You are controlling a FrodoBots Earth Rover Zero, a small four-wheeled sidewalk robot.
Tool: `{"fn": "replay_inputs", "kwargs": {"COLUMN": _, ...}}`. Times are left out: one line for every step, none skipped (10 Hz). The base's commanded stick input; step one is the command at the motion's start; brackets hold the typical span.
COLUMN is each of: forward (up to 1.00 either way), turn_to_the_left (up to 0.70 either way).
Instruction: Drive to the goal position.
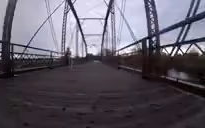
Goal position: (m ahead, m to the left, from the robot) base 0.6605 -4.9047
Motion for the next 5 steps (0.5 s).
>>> {"fn": "replay_inputs", "kwargs": {"forward": 1.00, "turn_to_the_left": 0.00}}
{"fn": "replay_inputs", "kwargs": {"forward": 1.00, "turn_to_the_left": 0.00}}
{"fn": "replay_inputs", "kwargs": {"forward": 1.00, "turn_to_the_left": 0.00}}
{"fn": "replay_inputs", "kwargs": {"forward": 1.00, "turn_to_the_left": 0.00}}
{"fn": "replay_inputs", "kwargs": {"forward": 1.00, "turn_to_the_left": 0.00}}
